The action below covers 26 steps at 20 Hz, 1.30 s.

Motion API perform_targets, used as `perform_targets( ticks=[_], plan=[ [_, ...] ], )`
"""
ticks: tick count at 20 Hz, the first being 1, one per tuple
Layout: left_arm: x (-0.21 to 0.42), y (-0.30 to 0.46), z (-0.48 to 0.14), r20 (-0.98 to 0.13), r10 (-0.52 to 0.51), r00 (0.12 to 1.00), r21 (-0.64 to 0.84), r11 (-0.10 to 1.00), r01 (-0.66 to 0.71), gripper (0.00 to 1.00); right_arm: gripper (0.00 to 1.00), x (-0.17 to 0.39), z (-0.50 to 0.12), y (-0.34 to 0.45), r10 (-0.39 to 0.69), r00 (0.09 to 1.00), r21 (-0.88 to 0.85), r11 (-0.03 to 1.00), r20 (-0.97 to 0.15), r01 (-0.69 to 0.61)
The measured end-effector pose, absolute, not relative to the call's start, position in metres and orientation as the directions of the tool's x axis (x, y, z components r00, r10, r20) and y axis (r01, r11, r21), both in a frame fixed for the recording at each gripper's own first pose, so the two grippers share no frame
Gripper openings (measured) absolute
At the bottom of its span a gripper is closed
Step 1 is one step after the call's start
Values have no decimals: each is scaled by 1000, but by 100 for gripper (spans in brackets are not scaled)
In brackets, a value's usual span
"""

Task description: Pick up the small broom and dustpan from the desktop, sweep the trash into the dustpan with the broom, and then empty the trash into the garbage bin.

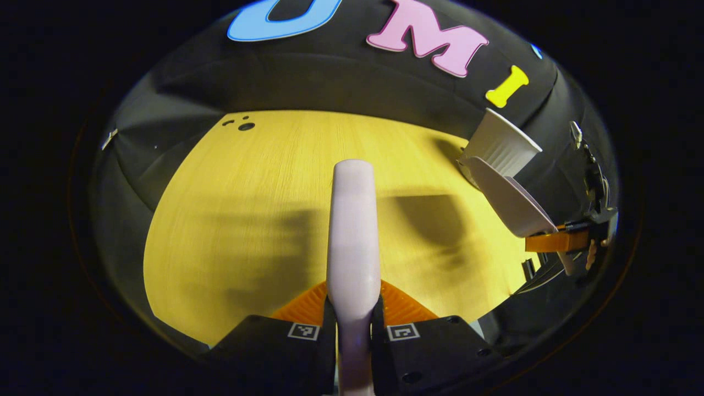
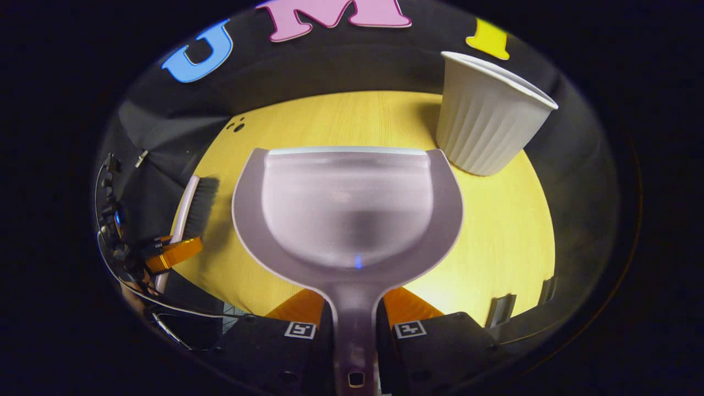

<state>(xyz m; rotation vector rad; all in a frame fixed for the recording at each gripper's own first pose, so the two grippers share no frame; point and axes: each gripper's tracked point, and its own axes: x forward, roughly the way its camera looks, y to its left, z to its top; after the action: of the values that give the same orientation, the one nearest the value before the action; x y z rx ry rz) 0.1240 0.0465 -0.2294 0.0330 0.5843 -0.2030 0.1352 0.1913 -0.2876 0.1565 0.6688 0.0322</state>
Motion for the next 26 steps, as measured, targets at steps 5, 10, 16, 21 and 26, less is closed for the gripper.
perform_targets(
  ticks=[5, 10, 16, 21, 26],
  plan=[
    [155, 59, -256, -614, -79, 785, 73, 985, 157, 30, 32, 165, -337, 188, 27, 736, 96, 994, -676, 52],
    [162, 54, -266, -656, 25, 755, 175, 977, 121, 30, 37, 184, -358, 184, -25, 700, 54, 994, -714, 91],
    [165, 45, -277, -693, 62, 719, 189, 977, 97, 34, 41, 186, -368, 186, -24, 674, 32, 997, -738, 70],
    [159, 42, -272, -688, 47, 724, 170, 981, 98, 57, 68, 187, -359, 197, 42, 694, 121, 990, -719, 65],
    [145, 38, -230, -586, 37, 809, 193, 977, 94, 96, 100, 177, -323, 187, 8, 788, 128, 988, -616, 90]
  ],
)
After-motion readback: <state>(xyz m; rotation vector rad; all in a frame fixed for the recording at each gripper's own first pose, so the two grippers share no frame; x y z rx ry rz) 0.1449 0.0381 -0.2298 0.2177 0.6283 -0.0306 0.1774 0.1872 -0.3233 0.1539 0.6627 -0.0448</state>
